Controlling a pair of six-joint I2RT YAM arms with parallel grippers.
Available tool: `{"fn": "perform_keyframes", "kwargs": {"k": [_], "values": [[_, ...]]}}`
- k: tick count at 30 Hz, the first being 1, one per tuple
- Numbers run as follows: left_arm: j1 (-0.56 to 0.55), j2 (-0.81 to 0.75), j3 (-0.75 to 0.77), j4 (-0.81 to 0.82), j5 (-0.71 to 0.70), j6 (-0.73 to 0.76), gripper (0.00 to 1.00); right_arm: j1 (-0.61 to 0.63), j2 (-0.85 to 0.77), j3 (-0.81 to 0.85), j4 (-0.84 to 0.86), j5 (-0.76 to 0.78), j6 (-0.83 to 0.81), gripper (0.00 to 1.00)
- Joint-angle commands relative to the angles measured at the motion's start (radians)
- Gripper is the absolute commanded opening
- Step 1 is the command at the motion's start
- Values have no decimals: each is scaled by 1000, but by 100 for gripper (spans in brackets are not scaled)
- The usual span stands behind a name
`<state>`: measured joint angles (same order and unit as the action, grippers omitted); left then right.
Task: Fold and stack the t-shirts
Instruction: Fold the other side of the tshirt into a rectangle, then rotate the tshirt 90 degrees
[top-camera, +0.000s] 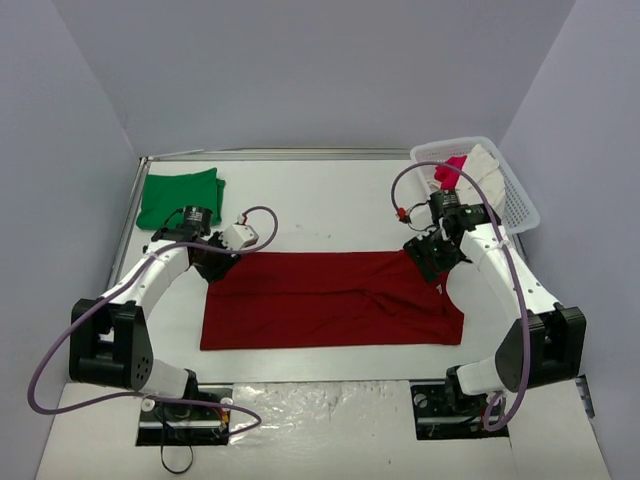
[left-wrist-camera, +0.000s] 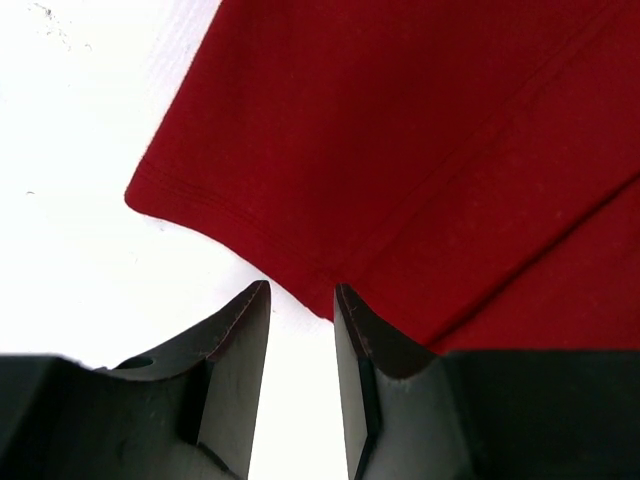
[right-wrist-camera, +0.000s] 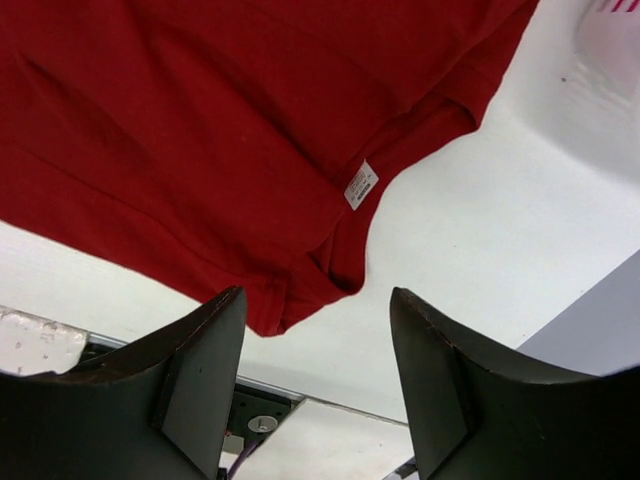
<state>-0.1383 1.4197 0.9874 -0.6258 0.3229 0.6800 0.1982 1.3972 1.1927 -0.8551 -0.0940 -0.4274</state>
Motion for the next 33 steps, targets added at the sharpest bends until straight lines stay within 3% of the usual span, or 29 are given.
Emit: {"fn": "perform_keyframes", "kwargs": {"k": [1,4,6,9,10,12,23,27,33], "values": [[-6,8,-15,55,-22,-42,31,3,22,-54,39,51,4,55],[-12,38,-38,104,-60,-57,27,0,55,-87,45,56,-7,49],[-18,74,-29,115,-65,-56,16,0,85,-97,47,43,-17,44],[-41,125,-15,121,-73,-43,9,-2,137,-101,50,25,-31,27],[-55,136,-18,135,-93,-34,8,-2,152,-91,51,17,-36,13],[-96,180,-20,172,-157,-30,6,-2,210,-76,63,-4,-37,0],[-133,314,10,118,-232,18,2,-11,576,140,94,-27,-54,0],[-138,312,23,75,-246,24,3,-17,747,310,91,-33,-56,0],[-201,274,16,-17,-249,18,2,-26,1029,709,53,-4,-4,0]]}}
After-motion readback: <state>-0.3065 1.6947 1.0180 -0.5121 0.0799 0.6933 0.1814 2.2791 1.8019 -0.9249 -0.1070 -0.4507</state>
